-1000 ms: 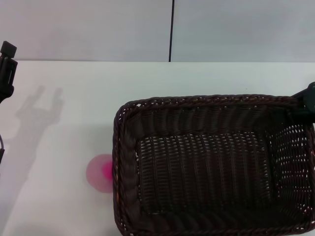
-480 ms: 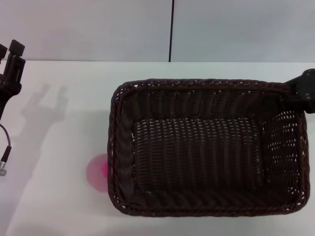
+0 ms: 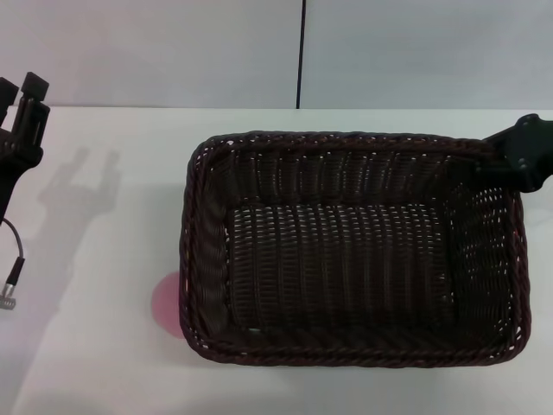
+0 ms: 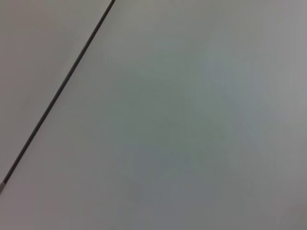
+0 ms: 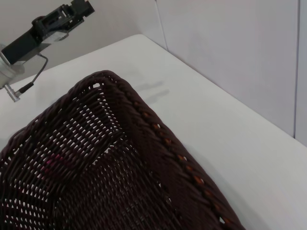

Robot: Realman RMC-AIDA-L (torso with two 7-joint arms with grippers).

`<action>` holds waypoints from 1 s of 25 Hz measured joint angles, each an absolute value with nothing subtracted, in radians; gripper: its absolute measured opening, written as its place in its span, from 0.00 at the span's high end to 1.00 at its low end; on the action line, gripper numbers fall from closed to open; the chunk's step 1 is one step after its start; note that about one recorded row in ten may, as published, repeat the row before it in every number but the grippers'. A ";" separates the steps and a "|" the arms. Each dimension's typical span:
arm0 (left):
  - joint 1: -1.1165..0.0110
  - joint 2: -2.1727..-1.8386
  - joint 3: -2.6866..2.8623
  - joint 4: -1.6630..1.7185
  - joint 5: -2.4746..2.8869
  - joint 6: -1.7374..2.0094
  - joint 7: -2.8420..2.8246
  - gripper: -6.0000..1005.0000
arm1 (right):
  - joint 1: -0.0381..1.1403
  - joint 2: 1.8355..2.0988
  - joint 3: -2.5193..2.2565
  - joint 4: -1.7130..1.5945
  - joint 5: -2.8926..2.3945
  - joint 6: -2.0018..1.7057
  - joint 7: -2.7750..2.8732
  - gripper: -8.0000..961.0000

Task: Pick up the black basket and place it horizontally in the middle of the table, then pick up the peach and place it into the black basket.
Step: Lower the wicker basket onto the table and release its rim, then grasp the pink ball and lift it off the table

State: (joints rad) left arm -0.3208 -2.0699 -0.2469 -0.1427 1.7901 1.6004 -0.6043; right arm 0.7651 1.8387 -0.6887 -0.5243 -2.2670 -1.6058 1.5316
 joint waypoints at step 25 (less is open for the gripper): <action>-0.308 -2.058 -0.002 0.033 1.791 1.598 -0.752 0.41 | 0.480 1.980 -0.570 -0.594 -1.683 -1.474 1.253 0.37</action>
